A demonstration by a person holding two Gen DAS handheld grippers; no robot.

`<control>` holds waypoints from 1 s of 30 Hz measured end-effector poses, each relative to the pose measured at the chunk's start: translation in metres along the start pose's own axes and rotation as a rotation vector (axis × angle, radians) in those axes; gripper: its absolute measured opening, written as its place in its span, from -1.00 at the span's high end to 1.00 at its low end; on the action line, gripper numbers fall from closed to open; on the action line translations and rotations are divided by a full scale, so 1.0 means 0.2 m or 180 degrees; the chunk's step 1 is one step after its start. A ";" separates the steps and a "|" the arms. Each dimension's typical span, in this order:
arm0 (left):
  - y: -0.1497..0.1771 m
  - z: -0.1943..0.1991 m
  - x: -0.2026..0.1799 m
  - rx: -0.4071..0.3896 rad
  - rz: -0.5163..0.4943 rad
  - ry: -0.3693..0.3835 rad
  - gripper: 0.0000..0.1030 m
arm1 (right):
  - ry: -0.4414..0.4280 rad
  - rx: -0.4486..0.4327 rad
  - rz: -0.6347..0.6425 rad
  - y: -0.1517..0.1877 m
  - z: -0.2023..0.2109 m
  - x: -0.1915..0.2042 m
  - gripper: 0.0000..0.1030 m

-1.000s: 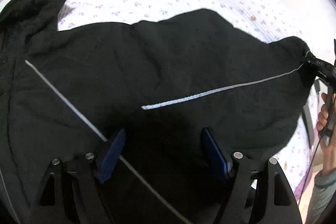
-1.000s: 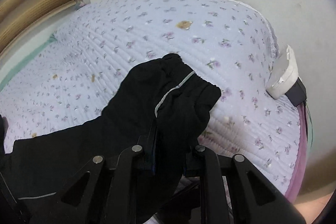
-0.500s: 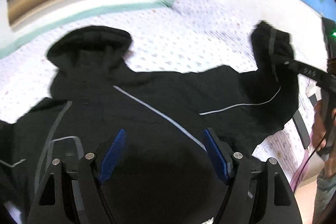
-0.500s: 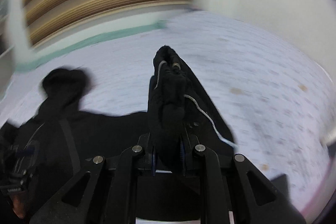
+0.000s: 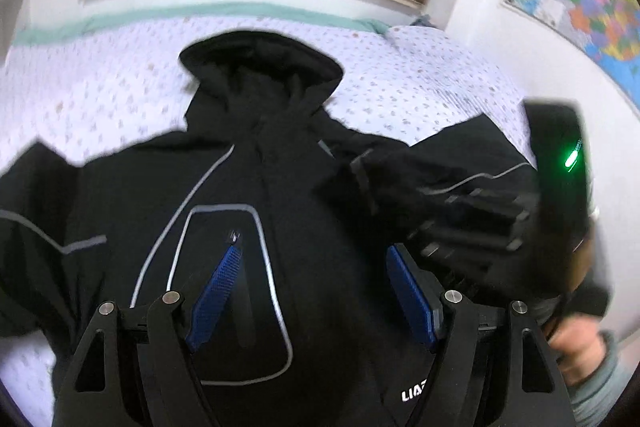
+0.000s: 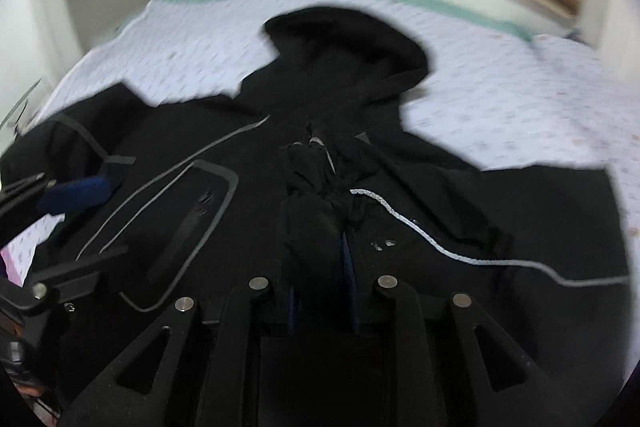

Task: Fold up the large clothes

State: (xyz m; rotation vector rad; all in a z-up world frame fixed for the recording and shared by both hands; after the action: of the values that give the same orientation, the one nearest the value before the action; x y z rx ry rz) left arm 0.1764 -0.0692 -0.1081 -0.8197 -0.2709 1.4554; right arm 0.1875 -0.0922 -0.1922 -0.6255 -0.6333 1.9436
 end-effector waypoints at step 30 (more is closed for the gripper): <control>-0.01 -0.62 -0.09 0.0759 0.0246 0.0184 0.58 | 0.0556 -0.0531 -0.1135 0.39 0.74 -0.78 -0.16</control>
State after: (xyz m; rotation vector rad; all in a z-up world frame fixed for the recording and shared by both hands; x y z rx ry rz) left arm 0.2530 -0.1261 -0.1889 -0.6829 -0.0207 1.5000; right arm 0.1035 -0.2892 -0.1097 -0.7231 -0.7459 1.4988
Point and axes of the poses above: each gripper's, at about its wrist camera, not at the fingertips, and z roughly against the way its jaws point, x to its left, y to its underside, the point moved 7 cm from there along -z, roughly the way its jaws point, and after that the axes turned 6 degrees about z, right-handed, at the moved point
